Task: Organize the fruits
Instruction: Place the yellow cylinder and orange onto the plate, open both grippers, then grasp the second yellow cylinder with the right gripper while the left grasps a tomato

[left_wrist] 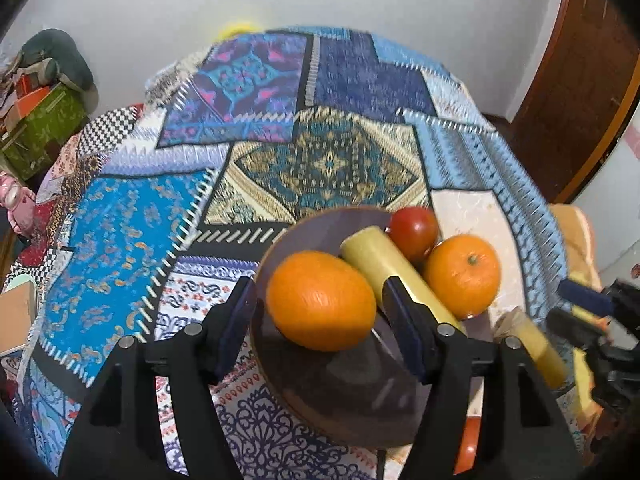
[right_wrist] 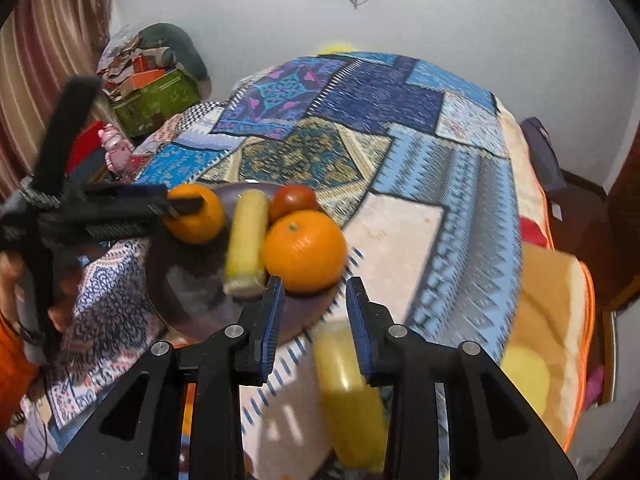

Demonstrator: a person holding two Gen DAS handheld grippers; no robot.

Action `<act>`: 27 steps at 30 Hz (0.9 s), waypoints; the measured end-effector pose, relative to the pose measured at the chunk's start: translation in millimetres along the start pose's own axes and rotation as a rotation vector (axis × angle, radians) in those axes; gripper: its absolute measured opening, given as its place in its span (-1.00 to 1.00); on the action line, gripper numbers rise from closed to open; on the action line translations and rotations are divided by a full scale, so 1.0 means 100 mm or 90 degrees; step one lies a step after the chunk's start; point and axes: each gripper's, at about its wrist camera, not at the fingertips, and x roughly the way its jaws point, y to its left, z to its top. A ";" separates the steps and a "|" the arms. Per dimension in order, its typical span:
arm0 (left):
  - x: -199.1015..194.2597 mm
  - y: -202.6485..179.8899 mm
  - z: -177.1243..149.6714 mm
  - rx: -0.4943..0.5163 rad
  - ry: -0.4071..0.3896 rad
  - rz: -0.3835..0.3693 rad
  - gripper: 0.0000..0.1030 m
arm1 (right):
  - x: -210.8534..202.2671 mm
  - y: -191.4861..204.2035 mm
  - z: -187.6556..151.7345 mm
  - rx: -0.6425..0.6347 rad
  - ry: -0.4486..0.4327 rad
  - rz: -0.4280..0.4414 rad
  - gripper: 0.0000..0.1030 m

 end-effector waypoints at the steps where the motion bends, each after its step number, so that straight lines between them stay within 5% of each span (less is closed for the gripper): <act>1: -0.07 -0.01 0.01 0.001 -0.008 0.001 0.27 | -0.02 -0.03 -0.04 0.005 0.003 -0.002 -0.38; 11: -0.47 -0.08 -0.29 0.033 -0.018 -0.002 0.39 | 0.06 -0.17 -0.45 0.033 0.064 -0.002 -0.37; 20: -0.56 -0.27 -0.75 0.062 0.019 -0.035 0.39 | 0.21 -0.22 -0.60 0.060 0.093 0.001 -0.13; 27: -0.54 -0.43 -0.92 0.064 0.041 -0.063 0.39 | 0.23 -0.17 -0.64 0.042 0.096 -0.006 -0.27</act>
